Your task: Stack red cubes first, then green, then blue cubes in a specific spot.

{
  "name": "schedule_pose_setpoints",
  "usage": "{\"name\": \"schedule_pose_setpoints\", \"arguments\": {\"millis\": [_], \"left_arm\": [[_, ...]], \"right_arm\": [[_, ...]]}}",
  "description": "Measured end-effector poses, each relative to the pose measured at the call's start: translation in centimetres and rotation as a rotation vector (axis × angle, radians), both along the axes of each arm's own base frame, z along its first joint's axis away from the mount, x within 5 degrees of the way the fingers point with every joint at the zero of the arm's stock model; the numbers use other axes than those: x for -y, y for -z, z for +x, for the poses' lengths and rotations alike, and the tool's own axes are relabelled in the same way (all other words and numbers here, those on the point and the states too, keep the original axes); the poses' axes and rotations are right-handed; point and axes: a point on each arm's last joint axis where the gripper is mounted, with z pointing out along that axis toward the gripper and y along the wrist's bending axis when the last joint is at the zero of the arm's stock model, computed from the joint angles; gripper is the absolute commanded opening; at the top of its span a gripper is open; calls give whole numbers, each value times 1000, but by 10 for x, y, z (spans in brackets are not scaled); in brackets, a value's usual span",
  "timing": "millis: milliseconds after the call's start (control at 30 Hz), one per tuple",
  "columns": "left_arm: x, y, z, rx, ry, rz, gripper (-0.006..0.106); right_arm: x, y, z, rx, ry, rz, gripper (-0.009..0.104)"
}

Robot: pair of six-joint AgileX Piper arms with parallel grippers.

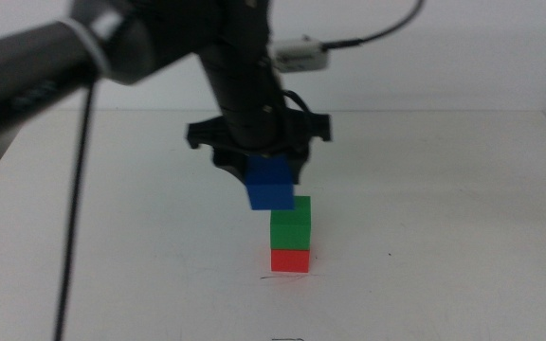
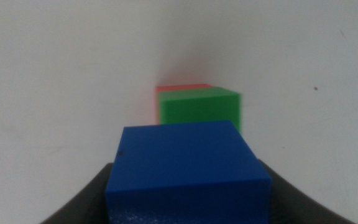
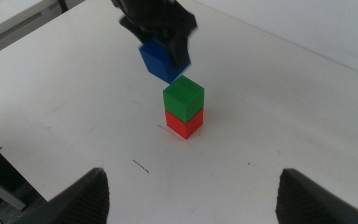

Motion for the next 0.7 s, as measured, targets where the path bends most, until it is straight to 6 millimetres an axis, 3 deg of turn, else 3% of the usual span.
{"name": "schedule_pose_setpoints", "arguments": {"millis": [267,700], "left_arm": [[28,16,5,-14,21,9,3],[31,30,11,-37,-26,33,3]], "right_arm": [[0,0,0,0,0,0,88],[0,0,0,0,0,0,88]]}}
